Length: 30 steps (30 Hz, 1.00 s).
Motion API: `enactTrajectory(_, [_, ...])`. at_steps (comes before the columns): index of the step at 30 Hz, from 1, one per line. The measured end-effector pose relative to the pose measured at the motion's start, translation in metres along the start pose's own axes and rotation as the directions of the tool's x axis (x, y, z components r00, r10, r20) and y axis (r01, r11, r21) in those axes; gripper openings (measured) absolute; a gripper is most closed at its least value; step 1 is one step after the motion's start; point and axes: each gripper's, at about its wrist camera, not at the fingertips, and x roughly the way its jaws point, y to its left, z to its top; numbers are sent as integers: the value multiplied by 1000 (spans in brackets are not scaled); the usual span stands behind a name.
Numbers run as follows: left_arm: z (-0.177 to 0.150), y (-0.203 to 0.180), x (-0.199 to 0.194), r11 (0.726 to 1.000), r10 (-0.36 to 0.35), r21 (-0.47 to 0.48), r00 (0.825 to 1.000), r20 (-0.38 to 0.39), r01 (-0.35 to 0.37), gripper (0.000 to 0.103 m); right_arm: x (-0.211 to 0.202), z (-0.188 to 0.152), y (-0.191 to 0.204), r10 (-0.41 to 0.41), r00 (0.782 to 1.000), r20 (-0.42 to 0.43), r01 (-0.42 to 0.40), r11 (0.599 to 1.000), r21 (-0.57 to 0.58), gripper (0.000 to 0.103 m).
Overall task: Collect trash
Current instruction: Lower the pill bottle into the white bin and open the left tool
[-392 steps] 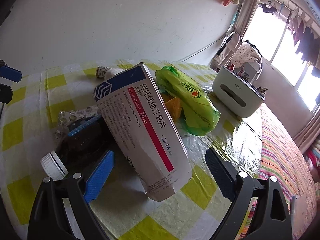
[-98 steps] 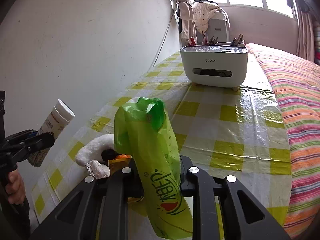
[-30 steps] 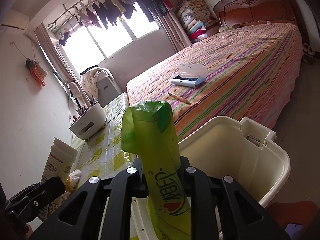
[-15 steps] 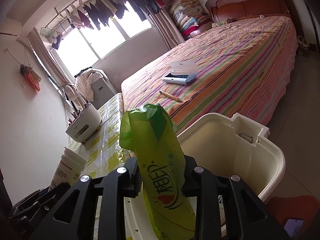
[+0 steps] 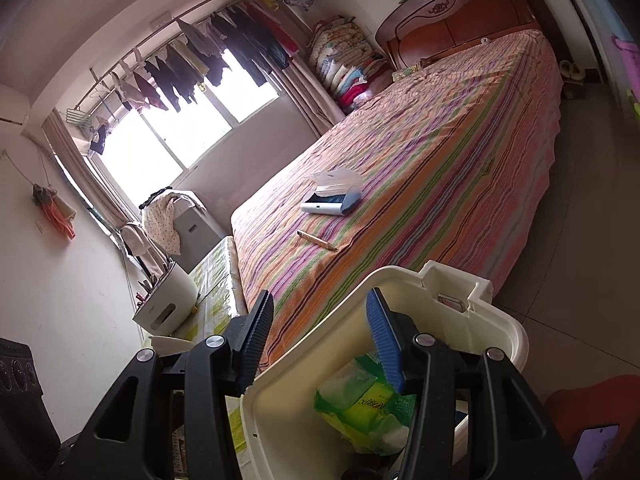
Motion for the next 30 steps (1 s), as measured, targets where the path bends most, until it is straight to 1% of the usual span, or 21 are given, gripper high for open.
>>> enactTrajectory(4, [4,-8,12,1000,-20,11,999,-27,21,28,-15,7,-4,-11,996,91,8,999,31,48])
enactTrajectory(7, [5,-15,20,999,-28,22,999,-33,29,28,-20,10,-7,-15,992,122,9,999,52,52])
enactTrajectory(11, [10,-25,28,999,-38,34,999,-37,40,31,-25,13,-12,-15,989,147,5,997,72,52])
enactTrajectory(12, [11,-28,29,998,-39,38,999,-35,40,36,-26,13,-13,-16,988,153,4,997,74,52])
enactTrajectory(13, [13,-29,30,998,-38,42,999,-33,39,47,-27,14,-13,-15,987,160,3,997,76,52])
enactTrajectory(14, [14,-31,29,998,-31,45,999,-27,32,55,-28,14,-14,-13,986,166,0,997,77,52])
enactTrajectory(15, [15,-32,28,999,-15,45,1000,-16,15,73,-29,15,-15,-12,986,169,-1,997,77,52])
enactTrajectory(16, [15,-32,24,999,-2,42,1000,7,2,77,-30,15,-15,-12,985,172,-2,997,80,52])
enactTrajectory(18, [14,-31,17,999,17,48,999,31,-18,78,-31,15,-16,-13,985,174,-2,997,81,53])
enactTrajectory(20, [13,-26,9,998,39,52,999,26,-40,79,-29,14,-15,-12,986,168,-1,997,76,53])
enactTrajectory(22, [8,-17,-4,997,60,49,998,37,-62,79,-28,13,-12,-6,987,162,-4,998,64,53])
enactTrajectory(25, [-3,-1,-24,992,113,56,993,41,-115,82,-25,10,-6,8,989,146,-13,999,39,53])
enactTrajectory(27, [-12,12,-37,987,152,44,987,44,-154,84,-22,9,0,18,992,129,-20,1000,15,54])
enactTrajectory(28, [-17,20,-42,985,168,32,985,41,-170,84,-20,7,3,24,993,117,-24,1000,0,59])
enactTrajectory(30, [-26,36,-50,983,186,-13,982,30,-186,85,-14,2,13,40,995,88,-37,999,-34,61])
